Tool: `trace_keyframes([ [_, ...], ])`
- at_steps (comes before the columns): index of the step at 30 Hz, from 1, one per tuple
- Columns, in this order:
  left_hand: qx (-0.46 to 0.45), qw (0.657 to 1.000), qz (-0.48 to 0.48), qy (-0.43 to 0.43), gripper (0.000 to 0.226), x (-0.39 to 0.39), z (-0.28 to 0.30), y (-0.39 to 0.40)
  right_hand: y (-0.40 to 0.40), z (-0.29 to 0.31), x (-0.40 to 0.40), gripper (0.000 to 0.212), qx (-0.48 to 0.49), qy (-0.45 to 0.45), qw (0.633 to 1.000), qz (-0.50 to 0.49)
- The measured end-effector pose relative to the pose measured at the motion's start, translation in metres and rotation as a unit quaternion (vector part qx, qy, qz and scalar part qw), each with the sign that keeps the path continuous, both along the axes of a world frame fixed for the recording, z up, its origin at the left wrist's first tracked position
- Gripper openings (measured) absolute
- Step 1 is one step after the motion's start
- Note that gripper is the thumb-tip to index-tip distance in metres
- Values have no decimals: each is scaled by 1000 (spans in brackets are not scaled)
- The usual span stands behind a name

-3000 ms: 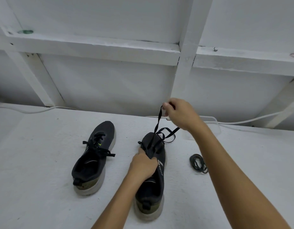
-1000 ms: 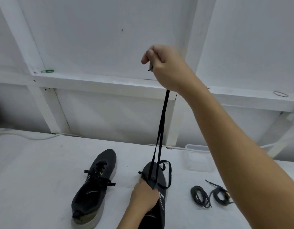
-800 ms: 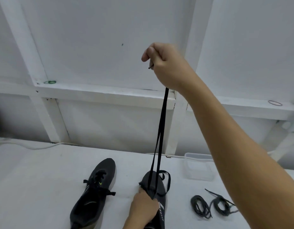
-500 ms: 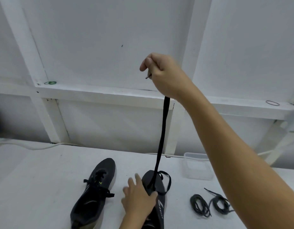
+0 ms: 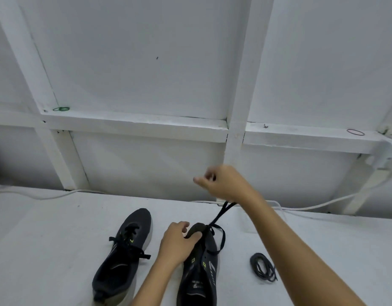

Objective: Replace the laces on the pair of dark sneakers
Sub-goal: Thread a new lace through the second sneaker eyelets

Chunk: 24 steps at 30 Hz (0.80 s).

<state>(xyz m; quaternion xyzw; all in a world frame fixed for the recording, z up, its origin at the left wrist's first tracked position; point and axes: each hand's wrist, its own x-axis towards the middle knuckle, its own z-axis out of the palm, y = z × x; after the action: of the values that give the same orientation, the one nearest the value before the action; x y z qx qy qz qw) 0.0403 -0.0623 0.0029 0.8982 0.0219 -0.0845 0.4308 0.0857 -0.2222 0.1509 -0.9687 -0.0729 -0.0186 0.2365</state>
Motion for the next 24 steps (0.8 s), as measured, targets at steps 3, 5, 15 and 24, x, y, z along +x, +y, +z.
trace_keyframes([
  [3,15,1000,11,8,22,-17,-2,-1,-11,-57,-13,50,-52,138,989,2],
  [5,1,999,-1,35,29,-30,-7,-5,-14,-87,-22,56,-57,190,980,-28],
  [15,-8,996,0,94,84,-42,-19,-30,18,-134,-39,62,59,163,979,-111],
  [24,-214,964,25,156,18,-21,-5,-7,2,-154,-43,22,215,222,947,-91],
])
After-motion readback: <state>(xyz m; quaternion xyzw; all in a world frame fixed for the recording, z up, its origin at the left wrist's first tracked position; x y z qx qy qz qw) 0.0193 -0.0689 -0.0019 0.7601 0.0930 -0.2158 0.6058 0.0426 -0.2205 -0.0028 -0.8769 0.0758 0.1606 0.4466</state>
